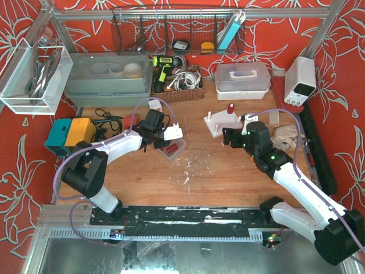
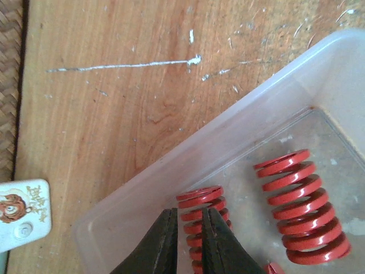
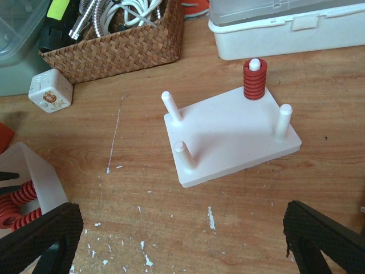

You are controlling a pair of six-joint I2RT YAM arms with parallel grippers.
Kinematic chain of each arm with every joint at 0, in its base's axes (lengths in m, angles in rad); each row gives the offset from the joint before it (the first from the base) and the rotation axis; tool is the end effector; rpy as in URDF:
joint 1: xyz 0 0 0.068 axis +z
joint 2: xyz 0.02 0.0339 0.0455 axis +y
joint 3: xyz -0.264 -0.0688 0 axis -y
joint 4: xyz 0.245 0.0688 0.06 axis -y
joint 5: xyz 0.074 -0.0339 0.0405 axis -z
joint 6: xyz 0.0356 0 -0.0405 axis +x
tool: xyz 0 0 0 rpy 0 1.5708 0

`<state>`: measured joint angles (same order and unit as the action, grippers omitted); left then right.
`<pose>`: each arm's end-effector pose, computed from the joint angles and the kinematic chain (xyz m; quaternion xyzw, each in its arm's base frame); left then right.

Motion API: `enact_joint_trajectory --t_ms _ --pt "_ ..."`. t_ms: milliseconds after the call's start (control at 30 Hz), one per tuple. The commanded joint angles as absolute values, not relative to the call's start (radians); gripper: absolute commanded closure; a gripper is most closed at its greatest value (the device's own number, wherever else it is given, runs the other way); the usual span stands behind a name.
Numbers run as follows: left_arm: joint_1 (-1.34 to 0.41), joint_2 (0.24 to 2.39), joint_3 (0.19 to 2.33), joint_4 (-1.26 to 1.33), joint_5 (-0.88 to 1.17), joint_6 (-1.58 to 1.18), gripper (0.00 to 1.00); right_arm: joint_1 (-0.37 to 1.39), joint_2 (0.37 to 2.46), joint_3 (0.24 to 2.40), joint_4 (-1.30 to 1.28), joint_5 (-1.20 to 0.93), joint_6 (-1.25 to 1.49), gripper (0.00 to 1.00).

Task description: Install the large spring

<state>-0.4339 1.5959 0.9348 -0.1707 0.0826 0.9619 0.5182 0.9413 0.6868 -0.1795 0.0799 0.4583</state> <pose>0.2987 -0.1416 0.1934 0.6102 0.7043 0.0570 0.3584 0.1892 0.1046 0.2772 -0.0037 0.8424 0.2226 0.4908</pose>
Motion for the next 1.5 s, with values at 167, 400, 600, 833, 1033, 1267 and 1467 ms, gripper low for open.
enact_joint_trajectory --t_ms 167,400,600,833,1033,1267,1467 --pt "-0.428 1.568 0.927 -0.212 0.06 0.965 0.61 0.526 0.928 0.699 -0.188 0.107 0.446 0.03" --pt "-0.444 1.593 1.018 -0.384 0.08 0.837 0.56 0.526 0.928 0.699 -0.187 0.106 0.447 0.03" --pt "-0.483 1.618 1.114 -0.487 0.135 0.68 0.58 0.526 0.932 0.702 -0.188 0.102 0.447 0.04" --pt "-0.485 1.634 1.139 -0.519 0.16 0.513 0.58 0.525 0.922 0.699 -0.186 0.103 0.448 0.03" --pt "-0.485 1.67 1.129 -0.534 0.144 0.513 0.57 0.526 0.911 0.699 -0.192 0.106 0.448 0.03" --pt "-0.485 1.693 1.105 -0.502 0.137 0.543 0.53 0.526 0.896 0.697 -0.194 0.11 0.446 0.04" --pt "-0.484 1.7 1.062 -0.494 0.128 0.587 0.48 0.525 0.894 0.697 -0.196 0.114 0.445 0.03"
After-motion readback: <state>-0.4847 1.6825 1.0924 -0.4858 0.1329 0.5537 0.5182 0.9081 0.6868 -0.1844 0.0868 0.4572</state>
